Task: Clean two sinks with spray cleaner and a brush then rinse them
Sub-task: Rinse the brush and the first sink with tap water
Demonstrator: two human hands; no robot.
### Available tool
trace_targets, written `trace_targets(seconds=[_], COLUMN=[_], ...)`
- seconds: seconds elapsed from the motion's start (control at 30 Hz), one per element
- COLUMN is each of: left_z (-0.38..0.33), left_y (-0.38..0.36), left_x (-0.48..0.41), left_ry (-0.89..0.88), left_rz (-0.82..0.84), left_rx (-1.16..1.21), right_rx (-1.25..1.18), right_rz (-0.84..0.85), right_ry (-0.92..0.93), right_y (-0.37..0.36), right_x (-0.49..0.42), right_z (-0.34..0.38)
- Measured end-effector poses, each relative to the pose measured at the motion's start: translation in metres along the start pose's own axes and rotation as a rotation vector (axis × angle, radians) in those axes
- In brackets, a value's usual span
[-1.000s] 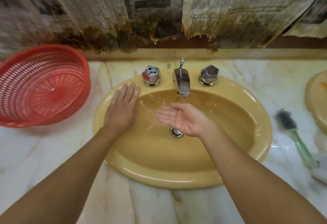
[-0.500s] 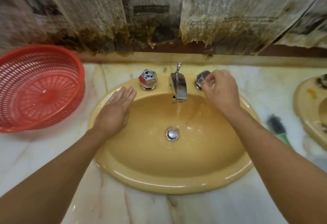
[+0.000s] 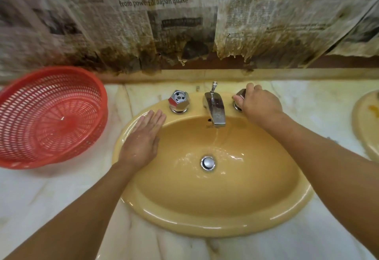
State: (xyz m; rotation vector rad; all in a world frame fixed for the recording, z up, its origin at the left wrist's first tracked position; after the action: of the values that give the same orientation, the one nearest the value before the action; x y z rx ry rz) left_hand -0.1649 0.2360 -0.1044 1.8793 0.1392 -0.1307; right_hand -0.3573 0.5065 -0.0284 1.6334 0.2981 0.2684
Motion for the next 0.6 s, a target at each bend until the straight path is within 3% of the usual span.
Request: trace_targets(seconds=[0.3,0.53,0.6], left_z=[0.002,0.002,0.000], left_y=[-0.003,-0.006,-0.007], left_x=[0.000,-0.001,-0.002], left_ry=[-0.007,0.018,0.060], left_rz=[0.002,0.030,0.063], left_rx=[-0.027,-0.089,-0.127], right_rx=[-0.024,-0.508,-0.593], right_rz=[-0.054,0.099,0.050], right_ry=[-0.173,-0.300,-0.278], right_y=[-0.007,-0.028,-0.032], right_x=[-0.001,0.051,0.084], right_z=[-0.001,0.005,0.012])
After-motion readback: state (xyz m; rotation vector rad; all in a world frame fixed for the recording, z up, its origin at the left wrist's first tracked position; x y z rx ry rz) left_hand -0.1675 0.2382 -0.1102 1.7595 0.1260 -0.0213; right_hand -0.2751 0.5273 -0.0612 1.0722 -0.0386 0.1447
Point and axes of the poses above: each hand's wrist, its own x-axis away from the middle knuckle, its own y-axis out of the back of the hand, z = x × y, the point moved 6 cm from there along -x, towards the middle knuckle, and after that the axes turned 3 degrees about -z, right-handed, at the moved point
